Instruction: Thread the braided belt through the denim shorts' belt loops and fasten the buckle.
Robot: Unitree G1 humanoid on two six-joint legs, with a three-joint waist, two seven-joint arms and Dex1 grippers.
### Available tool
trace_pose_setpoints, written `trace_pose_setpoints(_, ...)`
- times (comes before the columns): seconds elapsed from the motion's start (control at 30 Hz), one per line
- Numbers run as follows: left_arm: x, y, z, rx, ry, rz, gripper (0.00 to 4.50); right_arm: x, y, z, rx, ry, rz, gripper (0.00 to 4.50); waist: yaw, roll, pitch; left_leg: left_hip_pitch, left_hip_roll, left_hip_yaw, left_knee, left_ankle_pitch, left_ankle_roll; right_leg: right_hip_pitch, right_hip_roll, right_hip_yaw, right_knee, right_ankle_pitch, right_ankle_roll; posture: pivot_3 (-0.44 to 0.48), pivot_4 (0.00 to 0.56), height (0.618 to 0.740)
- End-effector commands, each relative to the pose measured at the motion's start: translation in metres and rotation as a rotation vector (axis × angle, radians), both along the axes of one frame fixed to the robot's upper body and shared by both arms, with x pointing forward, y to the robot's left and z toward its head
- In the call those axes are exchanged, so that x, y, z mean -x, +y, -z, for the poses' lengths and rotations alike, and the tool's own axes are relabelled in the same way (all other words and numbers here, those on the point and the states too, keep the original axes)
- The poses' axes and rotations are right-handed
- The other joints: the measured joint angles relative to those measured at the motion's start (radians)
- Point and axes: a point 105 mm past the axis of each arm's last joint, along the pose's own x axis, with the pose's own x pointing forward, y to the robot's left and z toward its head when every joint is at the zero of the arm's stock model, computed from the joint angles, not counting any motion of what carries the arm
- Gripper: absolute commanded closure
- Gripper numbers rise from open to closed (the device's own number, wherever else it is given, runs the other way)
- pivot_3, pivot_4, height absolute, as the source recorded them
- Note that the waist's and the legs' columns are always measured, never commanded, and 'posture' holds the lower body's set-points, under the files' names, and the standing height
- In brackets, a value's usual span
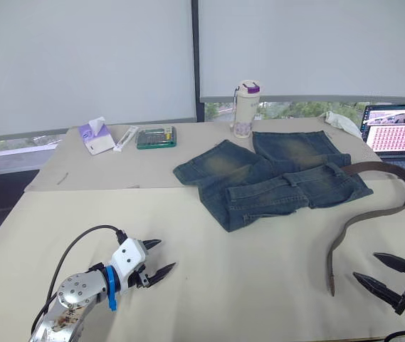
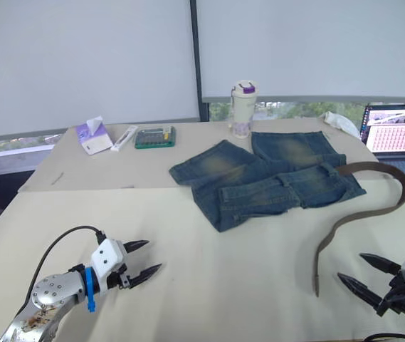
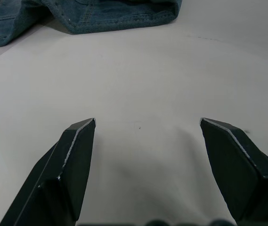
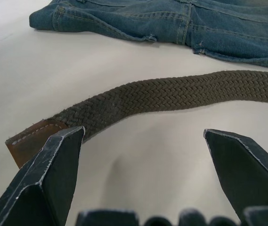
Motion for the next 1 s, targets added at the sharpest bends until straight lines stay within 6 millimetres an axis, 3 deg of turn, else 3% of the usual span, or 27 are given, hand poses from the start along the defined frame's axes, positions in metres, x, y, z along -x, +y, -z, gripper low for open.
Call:
trace_pose_setpoints(0.03,-0.001,-0.002,-0.007,0.0,-0.04,0.017,0.75,-0.006,0.001,-0.01,0.04,-0.051,-0.022,0.01,-0.001,0.0,0.0,0.0,0.0,0.0,0.0,0.0,0.0,0.0,0.0,0.0,0.0,0.0,0.0,0.0,0.15,0.74)
trace_pose_setpoints(0.23,-0.003,-0.002,-0.011,0.007,-0.053,0.018,0.75,-0.031,0.016,-0.031,0.055,-0.135,-0.074,0.01,-0.004,0.001,0.0,0.001,0.001,0.0,0.0,0.0,0.0,0.0,0.0,0.001,0.0,0.0,0.0,0.0,0.15,0.74)
trace_pose_setpoints(0.47,-0.009,-0.011,-0.038,0.046,-0.083,0.096,0.75,-0.105,0.028,-0.055,0.303,-0.121,-0.049,0.01,-0.006,0.002,0.0,0.005,0.0,0.003,0.0,0.0,0.0,0.0,0.001,0.001,0.0,0.001,-0.001,0.0,0.15,0.74)
trace_pose_setpoints(0.6,-0.015,-0.017,-0.065,0.074,-0.111,0.157,0.75,-0.154,0.017,-0.057,0.568,-0.041,-0.025,0.01,-0.004,0.002,0.002,0.007,0.0,0.005,0.0,0.0,0.0,-0.001,0.0,0.0,0.0,0.002,-0.003,0.0,0.15,0.74)
trace_pose_setpoints(0.77,-0.017,-0.023,-0.08,0.09,-0.132,0.183,0.75,-0.178,0.007,-0.042,0.792,0.09,-0.032,0.01,-0.006,0.003,0.001,0.007,0.0,0.006,-0.001,0.0,0.0,-0.001,0.0,0.0,-0.001,0.002,-0.004,0.0,0.15,0.74)
trace_pose_setpoints(0.87,-0.02,-0.026,-0.083,0.086,-0.151,0.172,0.75,-0.171,0.009,-0.023,0.878,0.24,-0.168,0.01,-0.011,0.003,0.001,0.006,0.0,0.006,-0.002,0.0,0.0,-0.002,0.0,0.0,-0.002,0.002,-0.004,0.0,0.15,0.74)
trace_pose_setpoints(1.0,-0.019,-0.02,-0.085,0.086,-0.165,0.134,0.75,-0.176,0.006,-0.032,0.865,0.262,-0.123,0.01,-0.01,0.002,0.002,0.008,0.001,0.007,-0.002,0.0,0.0,0.0,0.0,0.001,-0.002,0.002,-0.004,0.0,0.15,0.74)
